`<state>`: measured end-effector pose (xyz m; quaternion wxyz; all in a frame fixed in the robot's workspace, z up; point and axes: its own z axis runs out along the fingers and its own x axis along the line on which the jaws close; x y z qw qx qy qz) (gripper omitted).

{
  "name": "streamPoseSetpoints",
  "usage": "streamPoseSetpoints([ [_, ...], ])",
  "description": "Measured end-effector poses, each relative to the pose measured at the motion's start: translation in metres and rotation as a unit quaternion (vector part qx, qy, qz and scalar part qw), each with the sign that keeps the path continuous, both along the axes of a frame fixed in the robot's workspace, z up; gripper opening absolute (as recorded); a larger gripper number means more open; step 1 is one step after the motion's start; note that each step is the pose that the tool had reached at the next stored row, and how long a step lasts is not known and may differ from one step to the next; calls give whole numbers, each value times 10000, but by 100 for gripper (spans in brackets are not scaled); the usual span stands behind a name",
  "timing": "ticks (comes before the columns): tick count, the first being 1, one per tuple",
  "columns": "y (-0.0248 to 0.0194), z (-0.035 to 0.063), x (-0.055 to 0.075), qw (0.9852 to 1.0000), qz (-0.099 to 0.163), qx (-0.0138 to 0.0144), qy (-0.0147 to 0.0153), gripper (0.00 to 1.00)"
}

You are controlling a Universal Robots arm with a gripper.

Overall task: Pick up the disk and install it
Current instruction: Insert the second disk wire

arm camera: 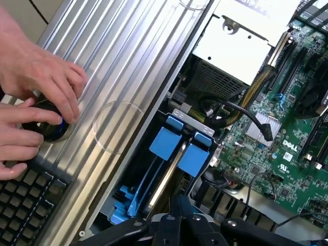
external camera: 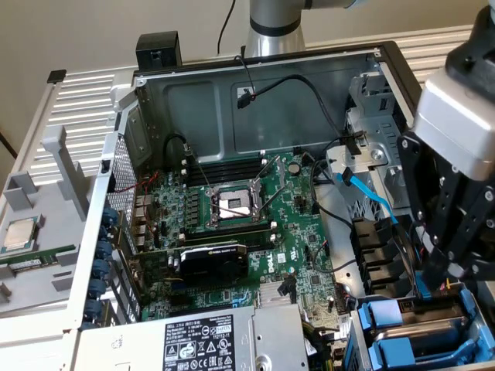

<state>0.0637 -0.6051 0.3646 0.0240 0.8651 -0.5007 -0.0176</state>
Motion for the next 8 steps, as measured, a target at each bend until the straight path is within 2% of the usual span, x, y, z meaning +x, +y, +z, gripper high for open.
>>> streamPoseSetpoints([
  [4, 0, 0, 9, 9996, 296, 0, 0, 11],
  [8, 0, 0, 25, 9984, 563, 0, 0, 11],
])
